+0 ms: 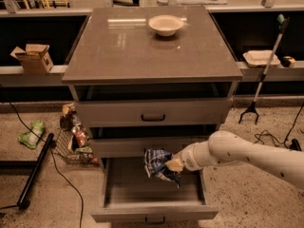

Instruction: Place blue chip bag into bottom drawer

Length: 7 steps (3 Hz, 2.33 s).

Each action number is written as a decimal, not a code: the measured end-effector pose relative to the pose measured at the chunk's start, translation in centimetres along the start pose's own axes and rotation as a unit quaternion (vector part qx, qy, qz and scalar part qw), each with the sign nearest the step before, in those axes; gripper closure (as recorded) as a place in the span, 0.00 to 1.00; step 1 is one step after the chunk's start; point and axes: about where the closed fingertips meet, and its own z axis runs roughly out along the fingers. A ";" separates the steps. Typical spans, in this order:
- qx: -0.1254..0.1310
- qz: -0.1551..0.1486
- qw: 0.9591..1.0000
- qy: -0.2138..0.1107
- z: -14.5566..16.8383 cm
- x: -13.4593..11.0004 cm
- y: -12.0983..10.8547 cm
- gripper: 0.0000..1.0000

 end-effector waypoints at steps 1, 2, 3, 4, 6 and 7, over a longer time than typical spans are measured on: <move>-0.020 0.009 1.000 0.005 2.5 2.1 -0.7 1.00; -0.060 0.022 0.998 0.007 6.8 5.6 -1.8 1.00; -0.103 0.046 0.994 -0.002 11.6 8.6 -2.9 1.00; -0.103 0.046 0.994 -0.002 11.6 8.6 -2.9 1.00; -0.106 0.075 0.990 -0.060 16.3 7.7 -2.5 1.00; -0.119 0.096 0.984 -0.090 20.4 8.0 -2.6 1.00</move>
Offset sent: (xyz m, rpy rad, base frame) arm -0.0029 -0.0007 -0.1666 0.1429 0.1810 0.0796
